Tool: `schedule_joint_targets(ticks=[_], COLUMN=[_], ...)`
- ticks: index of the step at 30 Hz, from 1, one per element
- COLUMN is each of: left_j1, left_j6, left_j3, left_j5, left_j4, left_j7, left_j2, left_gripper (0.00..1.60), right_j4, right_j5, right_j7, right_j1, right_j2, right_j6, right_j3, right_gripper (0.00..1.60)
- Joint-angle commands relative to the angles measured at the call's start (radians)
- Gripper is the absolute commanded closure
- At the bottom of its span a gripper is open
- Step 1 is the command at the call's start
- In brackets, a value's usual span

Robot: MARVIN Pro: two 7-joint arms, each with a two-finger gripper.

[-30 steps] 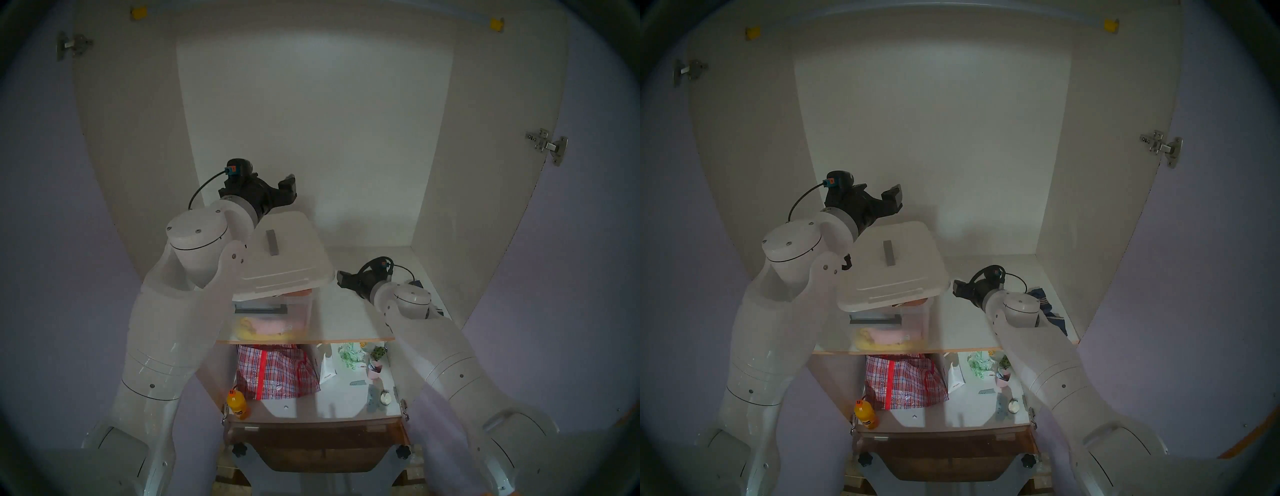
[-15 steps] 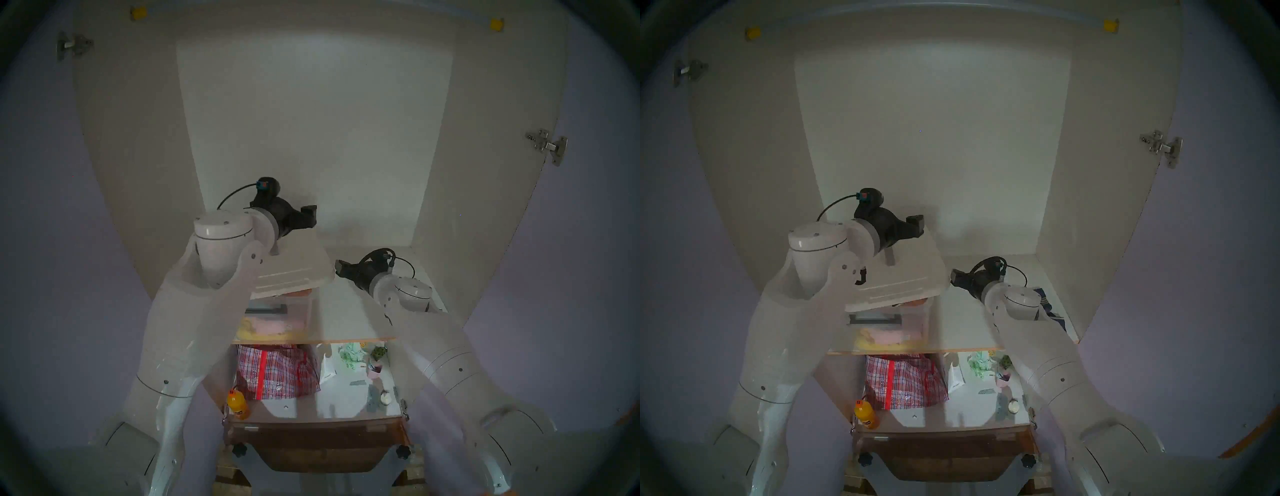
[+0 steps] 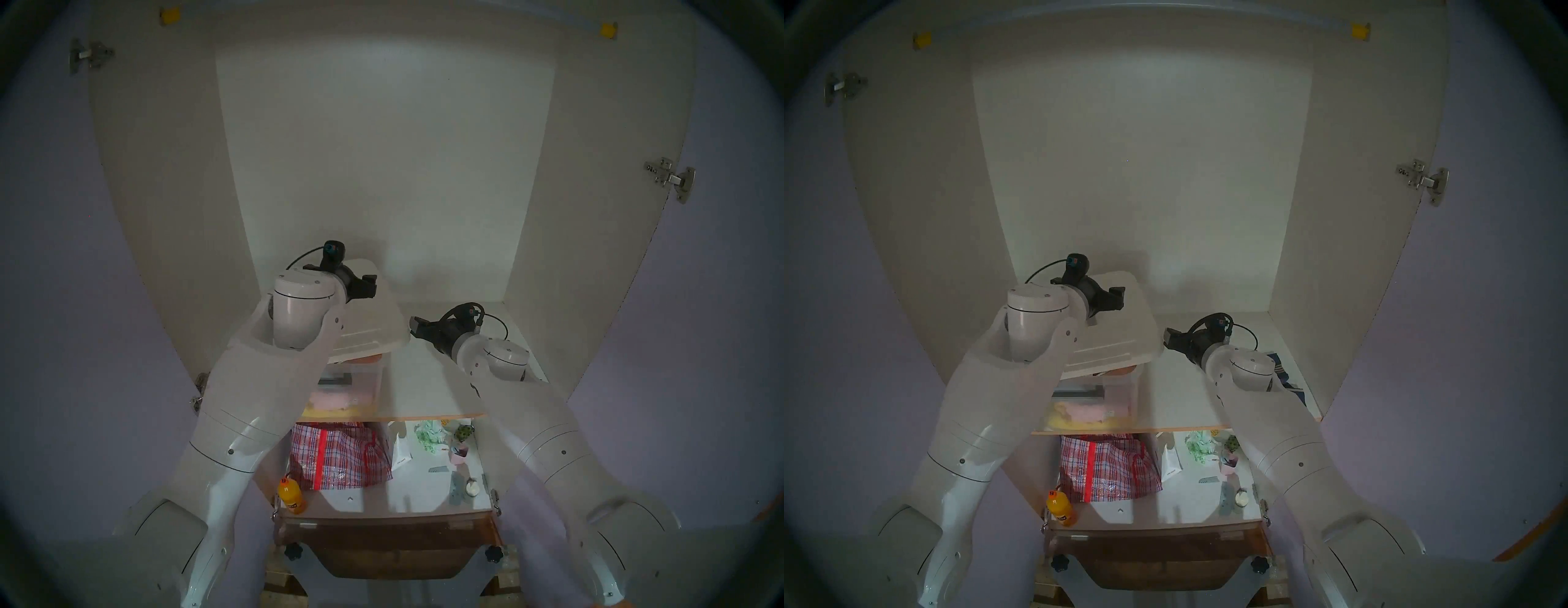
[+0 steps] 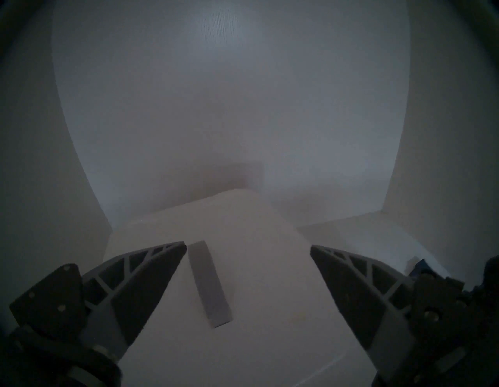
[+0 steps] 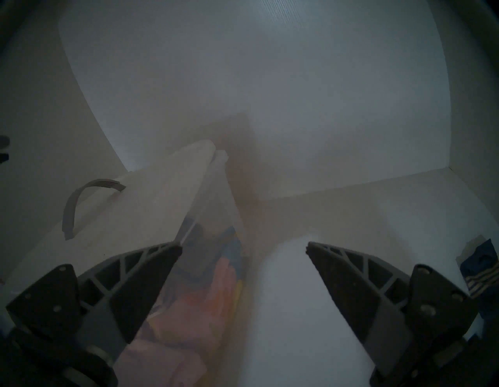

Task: Take socks out of the storage bin, place them on top of the cabinet, and put the lid back on the bin

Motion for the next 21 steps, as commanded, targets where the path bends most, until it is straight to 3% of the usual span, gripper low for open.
schedule_joint_targets(ticks=[1, 3, 7, 8, 11, 13, 14, 21], left_j1=[-0.058, -0.073, -0.084, -0.094, -0.096, -0.090, -0.078, -0.125], left_j6=[-0.035, -0.052, -0.098, -0.097, -0.136, -0.158, -0.180, -0.187], left_j3=[0.019, 0.049, 0.040, 0.067, 0.070, 0.034, -0.018, 0.010], left_j5=[0.043, 0.071, 0.033, 0.056, 0.058, 0.020, -0.029, 0.019], left_j4=[0.011, 0.046, 0.100, 0.119, 0.170, 0.187, 0.192, 0.295], left_j7=[0.012, 0.029, -0.001, -0.001, 0.020, 0.017, 0.017, 0.018], left_j2=[0.011, 0.025, 0.010, 0.024, 0.006, -0.019, -0.053, -0.042], left_gripper=[0.00, 0.00, 0.00, 0.00, 0.00, 0.00, 0.00, 0.00], right_j4=[-0.027, -0.027, -0.026, -0.026, -0.026, -0.026, -0.026, -0.026], right_j5=[0.000, 0.000, 0.000, -0.001, -0.001, -0.001, 0.000, -0.001], right_j7=[0.007, 0.007, 0.007, 0.007, 0.007, 0.007, 0.007, 0.007], right_j1=[0.025, 0.025, 0.025, 0.025, 0.025, 0.025, 0.025, 0.025], right_j2=[-0.008, -0.008, -0.009, -0.009, -0.009, -0.009, -0.009, -0.009], right_j6=[-0.019, -0.020, -0.019, -0.020, -0.020, -0.019, -0.017, -0.020], right_j3=[0.005, 0.005, 0.005, 0.005, 0.006, 0.006, 0.006, 0.006], right_gripper=[0.00, 0.00, 0.00, 0.00, 0.00, 0.00, 0.00, 0.00])
